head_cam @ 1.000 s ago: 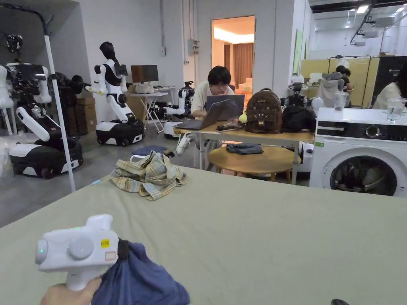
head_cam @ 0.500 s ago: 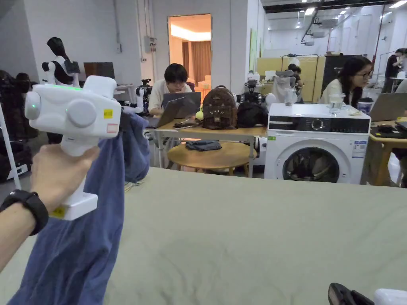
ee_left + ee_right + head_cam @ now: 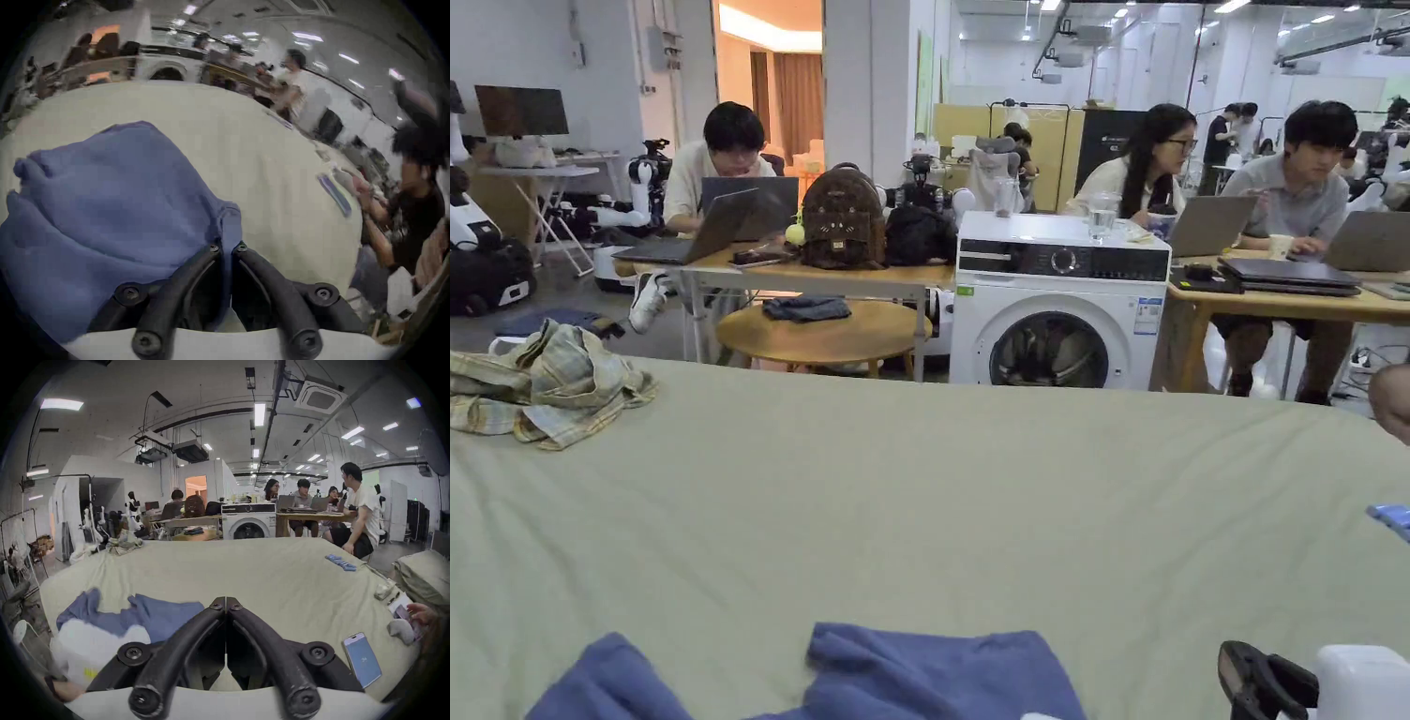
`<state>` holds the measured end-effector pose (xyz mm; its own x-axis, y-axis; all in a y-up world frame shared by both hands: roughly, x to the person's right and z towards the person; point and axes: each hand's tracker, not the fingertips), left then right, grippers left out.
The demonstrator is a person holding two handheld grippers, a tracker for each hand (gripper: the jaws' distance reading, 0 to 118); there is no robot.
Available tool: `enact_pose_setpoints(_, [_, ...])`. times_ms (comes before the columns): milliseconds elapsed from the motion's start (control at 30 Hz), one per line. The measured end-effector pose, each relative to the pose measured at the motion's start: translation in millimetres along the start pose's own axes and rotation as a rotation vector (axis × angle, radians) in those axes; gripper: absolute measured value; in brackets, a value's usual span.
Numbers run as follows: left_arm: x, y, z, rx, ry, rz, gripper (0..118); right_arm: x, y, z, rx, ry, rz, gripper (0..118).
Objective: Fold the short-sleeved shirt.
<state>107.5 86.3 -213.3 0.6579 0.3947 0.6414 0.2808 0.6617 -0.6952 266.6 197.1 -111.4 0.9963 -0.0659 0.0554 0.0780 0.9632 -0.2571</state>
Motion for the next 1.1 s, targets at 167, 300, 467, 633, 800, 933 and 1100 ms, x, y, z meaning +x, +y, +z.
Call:
enact_pose_setpoints(167, [59.5,9.9,13.1,0.068,-0.164,-0.105,0,4.9,-4.9,4.6,-0.020,-0.021,-0.066,0])
enact_pose_setpoints(300, [59.7,24.9,28.4,0.108,-0.146,-0.143,19,0.6,-3.0,11.5,-0.021,-0.023,-0.058,0])
enact_pose_setpoints(467, [20.6,39.1,100.6,0.302,-0.052,-0.107,47,-6.0,4.0,10.0,-0.004,-0.012,-0.063,0])
enact_pose_setpoints(633, [-46.6,40.1,195.3,0.437,0.169,-0.078,47,-20.8,3.2,0.8,-0.013,0.043,-0.076,0])
enact_pose_setpoints(800, [-113.2,25.1,276.4,0.538,0.436,0.049,0,-37.2,0.9,-14.2,-0.027,0.079,-0.066,0])
enact_pose_setpoints(933, [-141.6,9.0,313.8,0.551,0.550,0.072,0,-46.5,-1.8,-20.0,-0.046,0.110,-0.055,0])
enact_pose_setpoints(1100, [-169.1,3.2,323.4,0.477,0.568,0.132,0,-51.4,-3.4,-25.1,-0.062,0.125,-0.044,0])
